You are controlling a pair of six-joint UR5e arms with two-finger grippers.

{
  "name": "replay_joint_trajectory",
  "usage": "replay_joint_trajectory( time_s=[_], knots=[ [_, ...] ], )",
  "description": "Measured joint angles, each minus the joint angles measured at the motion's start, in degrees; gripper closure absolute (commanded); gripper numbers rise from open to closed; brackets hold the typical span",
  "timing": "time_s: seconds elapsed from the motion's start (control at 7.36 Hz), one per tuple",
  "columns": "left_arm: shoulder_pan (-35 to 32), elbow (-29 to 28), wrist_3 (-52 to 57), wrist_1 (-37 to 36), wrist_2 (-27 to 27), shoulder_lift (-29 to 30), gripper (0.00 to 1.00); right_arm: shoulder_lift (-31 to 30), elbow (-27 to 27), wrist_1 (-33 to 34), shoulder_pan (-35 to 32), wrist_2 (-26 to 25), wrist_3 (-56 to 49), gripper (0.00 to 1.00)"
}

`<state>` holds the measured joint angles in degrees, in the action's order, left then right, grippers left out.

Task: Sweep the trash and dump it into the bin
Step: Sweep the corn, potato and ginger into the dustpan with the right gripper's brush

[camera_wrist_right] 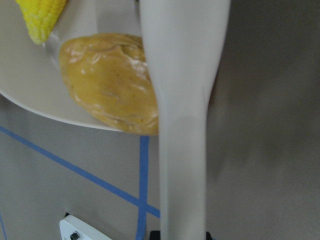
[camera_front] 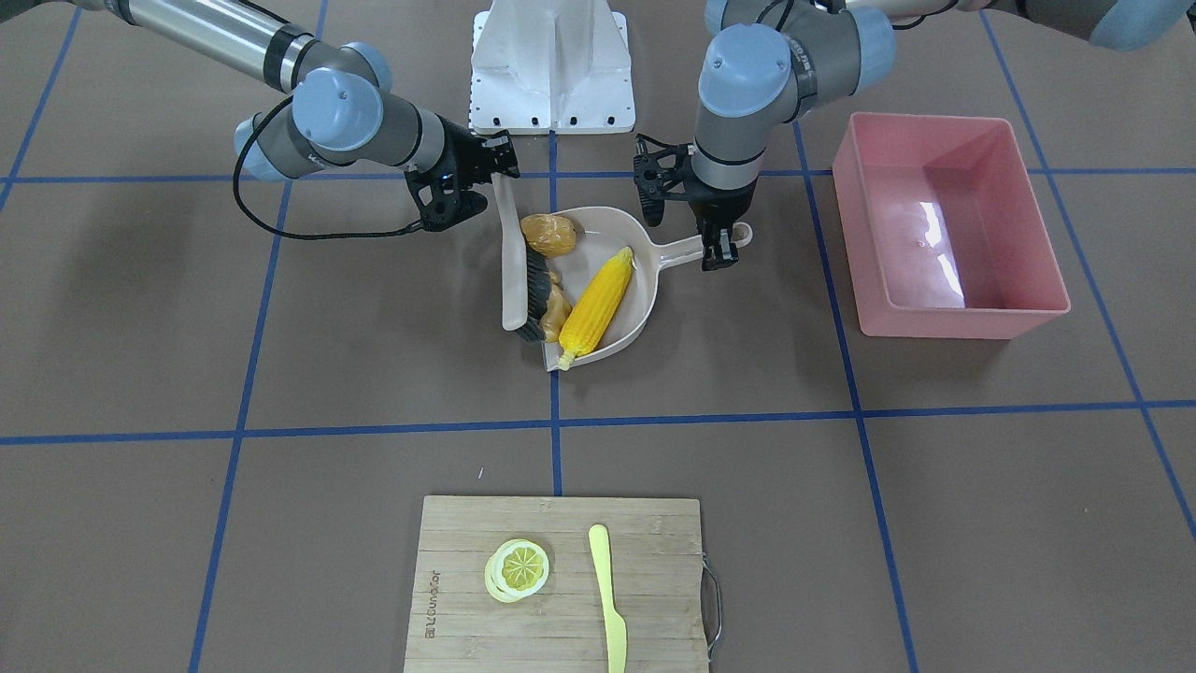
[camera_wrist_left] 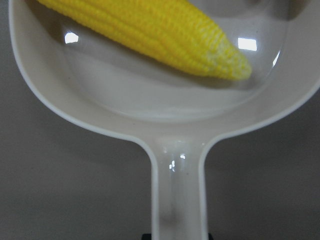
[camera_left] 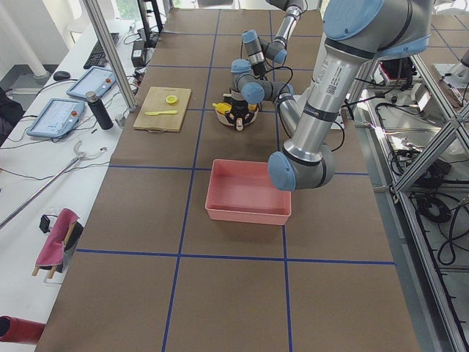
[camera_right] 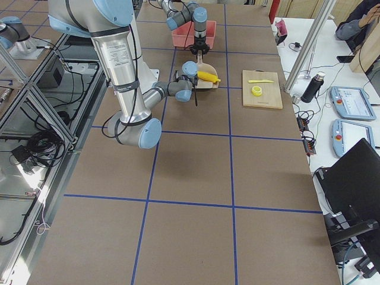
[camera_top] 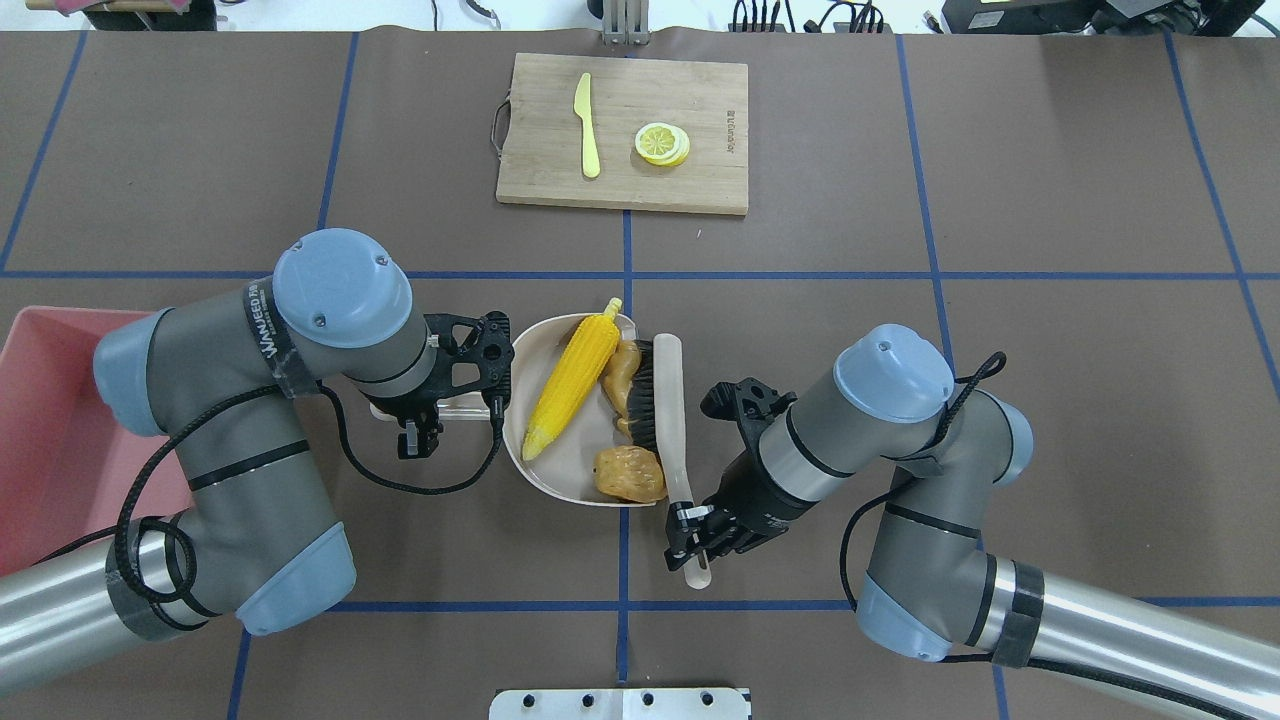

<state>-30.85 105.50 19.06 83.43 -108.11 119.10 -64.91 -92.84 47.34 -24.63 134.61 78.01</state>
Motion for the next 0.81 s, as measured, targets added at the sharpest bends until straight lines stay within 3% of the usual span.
replay_joint_trajectory(
  time_s=[0.41,0.81],
  knots=[
    [0.0,-0.2,0.0,0.7,-0.1,0.0,1.00,3.2,0.0,2.4,0.3,-0.3,1.3,1.00],
    [-0.1,-1.8,-0.1,5.9,-1.9,-0.5,1.00,3.6,-0.7,3.0,-0.1,-0.1,2.1,1.00]
  ],
)
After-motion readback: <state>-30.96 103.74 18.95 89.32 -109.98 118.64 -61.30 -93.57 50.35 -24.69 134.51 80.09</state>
